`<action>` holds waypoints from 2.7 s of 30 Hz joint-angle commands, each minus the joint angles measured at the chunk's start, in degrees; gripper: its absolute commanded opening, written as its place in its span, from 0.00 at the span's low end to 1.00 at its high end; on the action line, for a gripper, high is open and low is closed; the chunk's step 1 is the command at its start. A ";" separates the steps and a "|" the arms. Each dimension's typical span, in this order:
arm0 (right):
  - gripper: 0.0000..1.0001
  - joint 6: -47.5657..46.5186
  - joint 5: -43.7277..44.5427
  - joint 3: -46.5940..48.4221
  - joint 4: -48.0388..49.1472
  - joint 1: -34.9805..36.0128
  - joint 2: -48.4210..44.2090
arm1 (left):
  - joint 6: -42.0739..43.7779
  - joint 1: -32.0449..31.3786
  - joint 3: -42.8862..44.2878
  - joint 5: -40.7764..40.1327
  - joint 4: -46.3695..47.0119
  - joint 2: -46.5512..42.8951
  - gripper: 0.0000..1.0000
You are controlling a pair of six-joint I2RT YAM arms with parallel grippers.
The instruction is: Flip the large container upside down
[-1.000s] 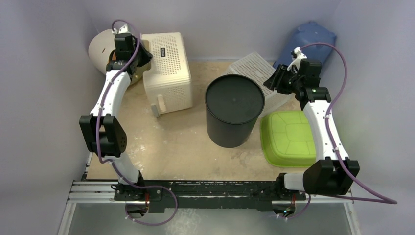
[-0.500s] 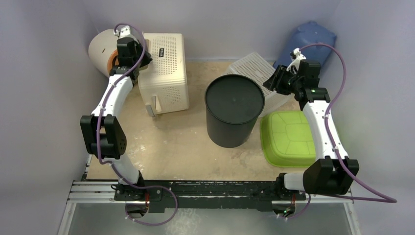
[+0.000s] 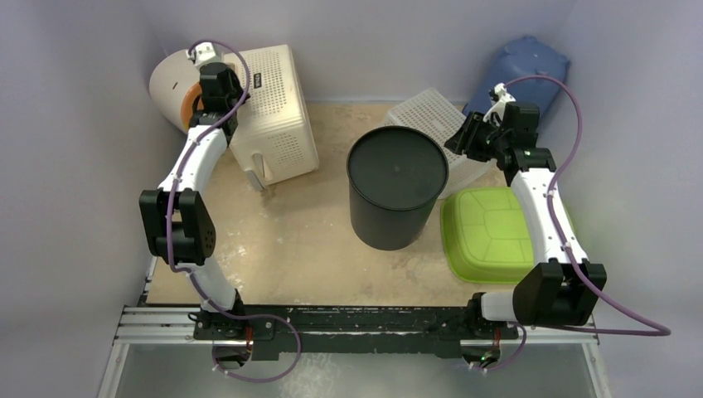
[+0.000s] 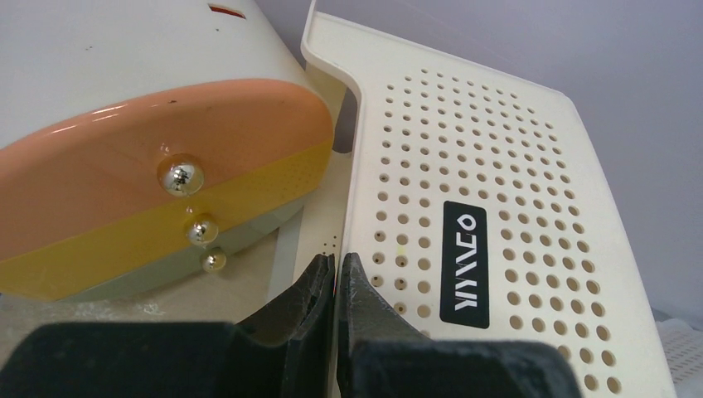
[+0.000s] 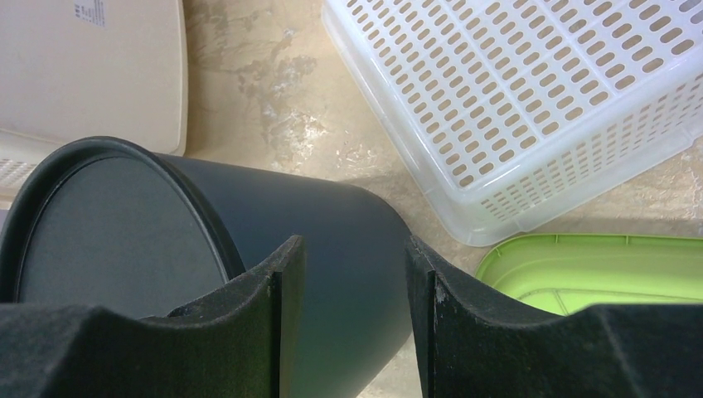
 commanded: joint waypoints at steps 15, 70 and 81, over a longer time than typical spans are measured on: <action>0.50 -0.47 -2.42 -1.67 3.68 -0.21 1.01 | 5.01 3.92 -8.14 -9.68 -24.75 12.18 0.00; 0.49 -1.74 -4.93 -4.59 4.99 -0.20 2.40 | 10.35 2.53 -8.57 14.83 -7.51 -5.70 0.70; 0.49 -2.12 -5.56 -6.08 5.72 -0.28 2.10 | 9.02 2.63 3.79 18.11 -7.23 -3.74 0.71</action>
